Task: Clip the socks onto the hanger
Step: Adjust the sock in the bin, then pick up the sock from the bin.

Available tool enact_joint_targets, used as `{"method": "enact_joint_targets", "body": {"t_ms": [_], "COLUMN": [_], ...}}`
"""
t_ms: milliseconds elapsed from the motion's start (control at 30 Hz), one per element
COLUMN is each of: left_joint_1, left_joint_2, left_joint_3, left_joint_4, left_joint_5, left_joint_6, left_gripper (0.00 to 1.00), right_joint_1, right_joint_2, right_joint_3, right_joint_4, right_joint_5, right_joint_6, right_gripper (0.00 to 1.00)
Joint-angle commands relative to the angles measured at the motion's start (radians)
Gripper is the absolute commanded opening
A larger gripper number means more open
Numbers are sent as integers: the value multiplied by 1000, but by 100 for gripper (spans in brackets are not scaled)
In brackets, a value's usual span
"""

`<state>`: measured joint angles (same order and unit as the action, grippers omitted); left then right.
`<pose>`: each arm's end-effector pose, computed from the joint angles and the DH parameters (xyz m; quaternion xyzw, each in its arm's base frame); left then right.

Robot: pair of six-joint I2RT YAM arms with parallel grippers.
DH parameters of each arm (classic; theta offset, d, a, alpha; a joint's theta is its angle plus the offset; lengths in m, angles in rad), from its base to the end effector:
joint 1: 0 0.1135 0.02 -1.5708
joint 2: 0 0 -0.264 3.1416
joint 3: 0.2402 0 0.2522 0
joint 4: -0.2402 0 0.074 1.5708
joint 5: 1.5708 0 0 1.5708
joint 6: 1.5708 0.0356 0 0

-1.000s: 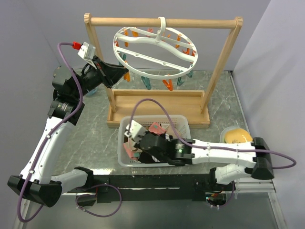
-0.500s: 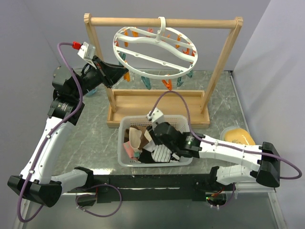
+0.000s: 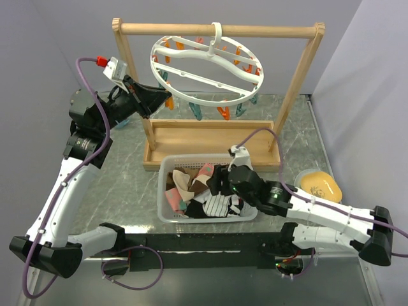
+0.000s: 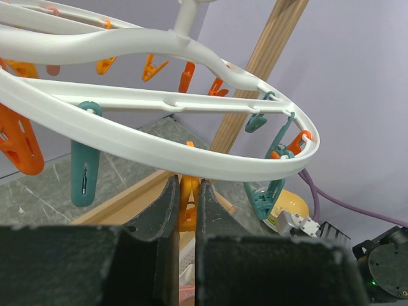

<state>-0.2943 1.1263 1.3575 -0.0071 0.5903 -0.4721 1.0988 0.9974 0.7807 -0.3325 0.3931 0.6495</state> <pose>0.2164 -0.0863 0.4894 0.1735 0.6145 -0.4479 0.6259 0.1122 0.1898 0.2854 -0.0975 0.8553 0.2584 0.4383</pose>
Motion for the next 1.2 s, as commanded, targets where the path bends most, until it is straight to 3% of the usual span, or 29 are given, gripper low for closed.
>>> {"method": "enact_joint_targets", "body": {"t_ms": [0, 167, 433, 600, 800, 1167], "left_joint_1": [-3, -3, -3, -3, -3, -3], "left_joint_2": [-31, -36, -42, -45, -46, -51], "left_joint_3": [-3, -6, -8, -9, -3, -3], "left_joint_4": [24, 21, 21, 19, 15, 18], "left_joint_5": [23, 26, 31, 29, 31, 32], "left_joint_6": [1, -2, -10, -7, -2, -10], "left_gripper": [1, 1, 1, 1, 1, 1], "right_joint_1": [-5, -42, -123, -175, -183, -238], "right_joint_2": [-69, -56, -3, 66, 101, 145], "right_joint_3": [-96, -181, -204, -178, -127, -161], "right_joint_4": [-2, 98, 236, 228, 109, 181], "right_joint_5": [-95, -132, -139, -160, -158, -232], "right_joint_6": [255, 355, 380, 412, 456, 501], "right_gripper": [71, 67, 60, 55, 58, 59]}}
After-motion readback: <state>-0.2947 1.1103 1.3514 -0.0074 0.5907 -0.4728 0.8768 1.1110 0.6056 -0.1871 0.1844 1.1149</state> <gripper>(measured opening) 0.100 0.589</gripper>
